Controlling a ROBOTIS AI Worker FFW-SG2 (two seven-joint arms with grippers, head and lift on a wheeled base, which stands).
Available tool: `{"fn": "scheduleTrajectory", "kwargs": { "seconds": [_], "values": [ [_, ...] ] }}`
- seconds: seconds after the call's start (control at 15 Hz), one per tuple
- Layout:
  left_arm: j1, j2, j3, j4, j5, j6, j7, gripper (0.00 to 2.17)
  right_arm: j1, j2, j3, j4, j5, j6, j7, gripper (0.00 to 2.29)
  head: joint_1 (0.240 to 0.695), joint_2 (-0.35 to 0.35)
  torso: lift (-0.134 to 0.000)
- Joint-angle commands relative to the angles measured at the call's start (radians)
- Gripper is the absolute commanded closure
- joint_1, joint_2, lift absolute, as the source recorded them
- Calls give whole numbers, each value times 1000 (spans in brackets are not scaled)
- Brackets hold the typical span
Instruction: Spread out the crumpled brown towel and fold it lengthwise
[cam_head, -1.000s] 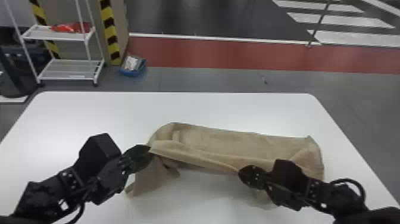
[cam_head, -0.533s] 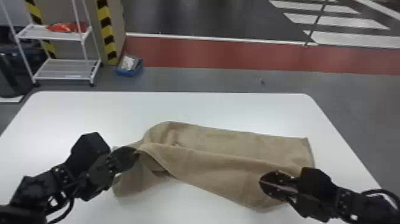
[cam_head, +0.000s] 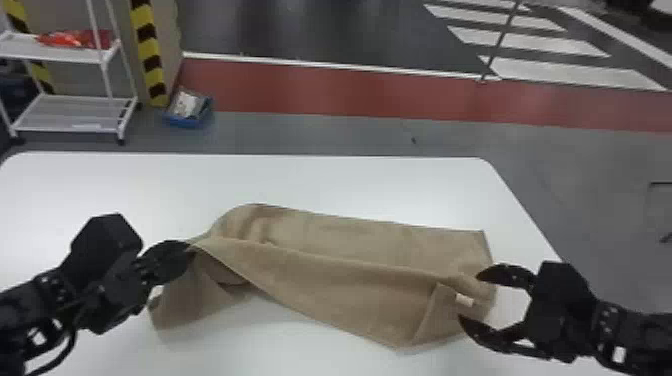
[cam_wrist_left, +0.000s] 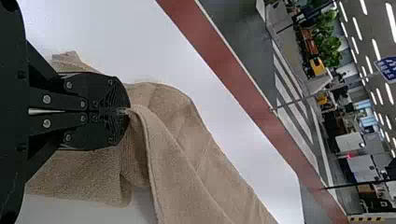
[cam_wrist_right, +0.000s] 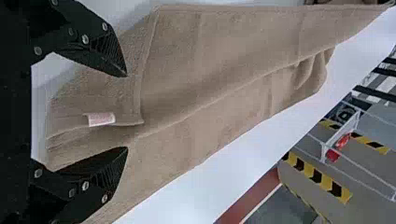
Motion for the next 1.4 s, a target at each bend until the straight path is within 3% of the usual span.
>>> {"fn": "scheduleTrajectory", "kwargs": {
  "seconds": [0.0,0.2,0.4,0.53,0.8,1.0,1.27,1.33],
  "values": [
    [1,-1,-9,2,-1,0,1,2145,-34,-13,-27,69,-22,30,4,215,695,-240,-124],
    [10,-4,-15,-5,-3,0,-2,2145,-97,-8,-19,162,-44,55,6,286,695,-275,-124],
    [27,-3,-12,-18,-3,0,-2,2145,-185,-5,-13,251,-95,125,70,478,695,-288,-124],
    [41,-3,-6,-28,-3,-3,-2,2145,-203,-1,-18,257,-133,156,133,802,695,-283,-124],
    [49,-1,0,-38,-3,-10,-2,2145,-203,-2,-91,253,-245,159,198,1787,695,-259,-124],
    [49,-1,0,-44,-3,-10,-4,2145,-211,-10,-127,256,-265,156,195,2051,695,-275,-124],
    [49,-1,9,-61,-3,-10,-7,2145,-225,-5,-163,253,-309,156,167,2054,695,-292,-124],
    [47,-3,11,-59,-4,-7,-5,2145,-232,-5,-177,248,-323,150,132,2054,695,-296,-124]
  ]
}}
